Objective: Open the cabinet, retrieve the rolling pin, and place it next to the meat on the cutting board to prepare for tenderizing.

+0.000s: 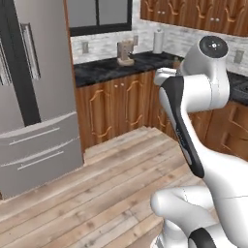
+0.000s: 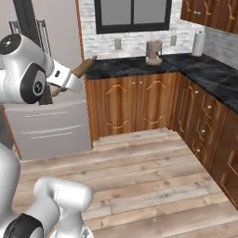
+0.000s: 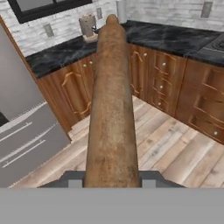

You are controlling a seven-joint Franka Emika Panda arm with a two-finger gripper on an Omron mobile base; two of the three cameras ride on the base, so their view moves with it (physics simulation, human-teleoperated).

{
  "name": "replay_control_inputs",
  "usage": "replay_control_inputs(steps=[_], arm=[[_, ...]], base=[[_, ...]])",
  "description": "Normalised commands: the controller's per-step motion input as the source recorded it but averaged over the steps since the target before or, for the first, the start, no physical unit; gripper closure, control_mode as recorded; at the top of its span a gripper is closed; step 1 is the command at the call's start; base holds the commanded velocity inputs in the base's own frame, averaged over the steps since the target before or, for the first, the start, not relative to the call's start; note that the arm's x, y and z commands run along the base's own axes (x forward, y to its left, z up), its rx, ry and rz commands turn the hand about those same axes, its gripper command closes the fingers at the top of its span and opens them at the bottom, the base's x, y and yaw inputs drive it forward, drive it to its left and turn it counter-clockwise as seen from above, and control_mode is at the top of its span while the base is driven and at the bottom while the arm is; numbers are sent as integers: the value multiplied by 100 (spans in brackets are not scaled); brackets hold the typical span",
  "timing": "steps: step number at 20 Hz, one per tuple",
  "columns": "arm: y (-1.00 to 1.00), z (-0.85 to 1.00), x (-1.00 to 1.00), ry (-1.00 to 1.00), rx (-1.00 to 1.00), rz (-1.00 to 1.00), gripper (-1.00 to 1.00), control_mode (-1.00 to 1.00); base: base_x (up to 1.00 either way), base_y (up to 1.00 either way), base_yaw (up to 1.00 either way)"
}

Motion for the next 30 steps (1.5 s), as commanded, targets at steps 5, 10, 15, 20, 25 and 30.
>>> replay_control_inputs(steps=[5, 10, 15, 20, 25, 30], arm=[[0, 0, 0, 0, 0, 0, 100, 100], [0, 0, 0, 0, 0, 0, 100, 100], [0, 0, 0, 0, 0, 0, 100, 100], [0, 0, 0, 0, 0, 0, 100, 100], [0, 0, 0, 0, 0, 0, 100, 100], [0, 0, 0, 0, 0, 0, 100, 100]], base=[[-52, -41, 39], [-47, -39, 40], [-46, -32, 42], [-50, -33, 41], [-56, -28, 41], [-63, -22, 42]])
